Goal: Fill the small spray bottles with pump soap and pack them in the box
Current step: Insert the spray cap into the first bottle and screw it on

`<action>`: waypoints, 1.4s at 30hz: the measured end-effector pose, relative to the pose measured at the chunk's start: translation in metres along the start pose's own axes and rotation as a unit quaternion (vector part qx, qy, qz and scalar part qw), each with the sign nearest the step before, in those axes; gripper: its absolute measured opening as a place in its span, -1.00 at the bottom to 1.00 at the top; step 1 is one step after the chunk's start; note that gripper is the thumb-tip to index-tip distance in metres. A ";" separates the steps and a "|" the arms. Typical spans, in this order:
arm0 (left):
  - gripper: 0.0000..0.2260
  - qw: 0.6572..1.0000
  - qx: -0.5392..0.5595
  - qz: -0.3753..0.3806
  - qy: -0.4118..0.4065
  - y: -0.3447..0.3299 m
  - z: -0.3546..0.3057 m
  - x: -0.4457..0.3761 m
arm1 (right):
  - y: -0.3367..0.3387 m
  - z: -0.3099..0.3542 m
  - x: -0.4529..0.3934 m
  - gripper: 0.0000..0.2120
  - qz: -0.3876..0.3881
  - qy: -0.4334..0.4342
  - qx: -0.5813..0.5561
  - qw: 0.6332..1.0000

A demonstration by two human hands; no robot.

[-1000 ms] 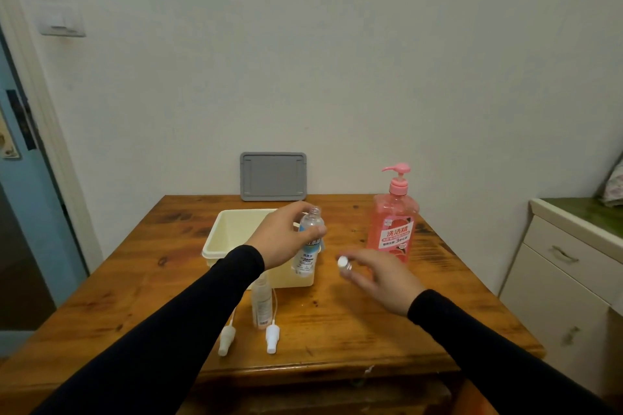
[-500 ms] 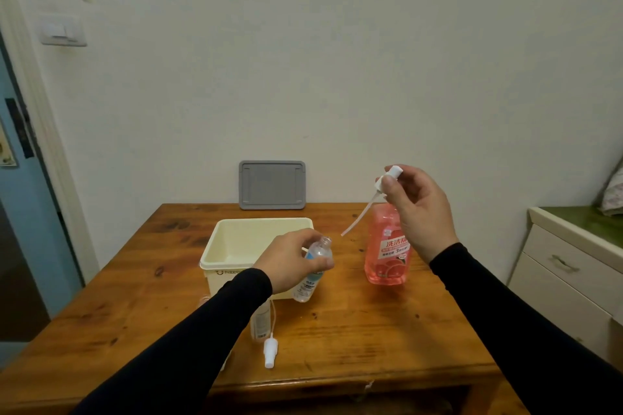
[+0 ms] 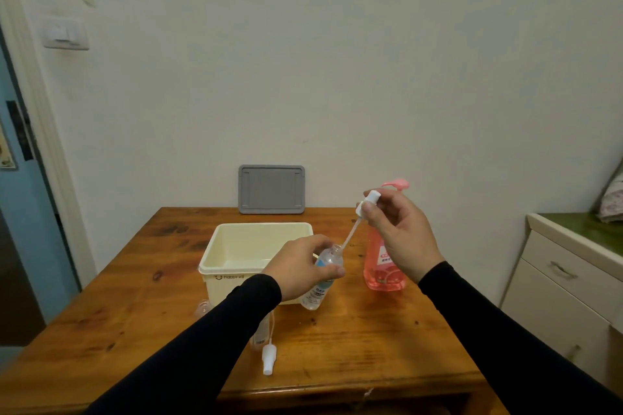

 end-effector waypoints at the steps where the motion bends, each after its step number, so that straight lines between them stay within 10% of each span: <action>1: -0.56 1.000 0.004 -0.001 -0.005 0.001 -0.002 0.001 | -0.002 -0.004 0.003 -0.73 0.017 -0.006 0.003 1.000; 42: -0.80 0.996 0.066 0.053 0.014 0.013 -0.023 0.006 | -0.015 -0.018 -0.002 -0.77 0.215 -0.050 0.043 0.974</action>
Point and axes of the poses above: each hand's wrist, its own x-axis away from the middle knuckle, its own y-axis out of the back of the hand, z = x × y, the point moved 1 cm from there along -x, towards the middle knuckle, and after that the axes turned 11 degrees about -z, right-handed, at the moved point
